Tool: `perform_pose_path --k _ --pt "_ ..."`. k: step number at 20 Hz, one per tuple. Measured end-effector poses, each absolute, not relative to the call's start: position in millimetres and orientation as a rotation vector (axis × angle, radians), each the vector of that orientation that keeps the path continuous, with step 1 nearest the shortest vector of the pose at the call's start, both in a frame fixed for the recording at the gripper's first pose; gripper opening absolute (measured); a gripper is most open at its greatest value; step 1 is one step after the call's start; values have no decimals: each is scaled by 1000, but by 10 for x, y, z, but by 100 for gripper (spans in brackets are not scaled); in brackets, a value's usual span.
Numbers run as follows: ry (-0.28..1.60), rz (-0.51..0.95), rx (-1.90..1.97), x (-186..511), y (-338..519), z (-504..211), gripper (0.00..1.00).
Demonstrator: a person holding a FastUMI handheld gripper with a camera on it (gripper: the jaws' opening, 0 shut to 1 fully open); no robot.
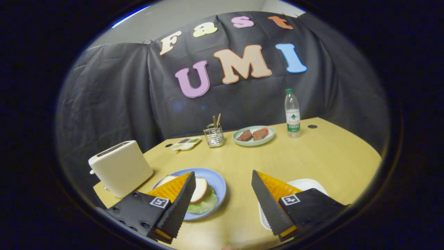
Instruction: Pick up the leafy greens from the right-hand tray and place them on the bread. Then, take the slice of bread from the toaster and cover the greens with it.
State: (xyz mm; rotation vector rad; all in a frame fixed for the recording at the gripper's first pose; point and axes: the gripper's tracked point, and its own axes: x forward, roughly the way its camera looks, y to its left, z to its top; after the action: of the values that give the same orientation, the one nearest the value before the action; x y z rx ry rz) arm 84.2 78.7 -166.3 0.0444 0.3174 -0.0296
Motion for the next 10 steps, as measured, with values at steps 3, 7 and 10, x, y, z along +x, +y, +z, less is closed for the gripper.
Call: perform_pose_path --k 3,7,10 --pt "262 -41 40 783 626 -1392 100" --pt "176 -41 47 708 518 -892 100" --pt "105 -24 11 701 500 -484 100"
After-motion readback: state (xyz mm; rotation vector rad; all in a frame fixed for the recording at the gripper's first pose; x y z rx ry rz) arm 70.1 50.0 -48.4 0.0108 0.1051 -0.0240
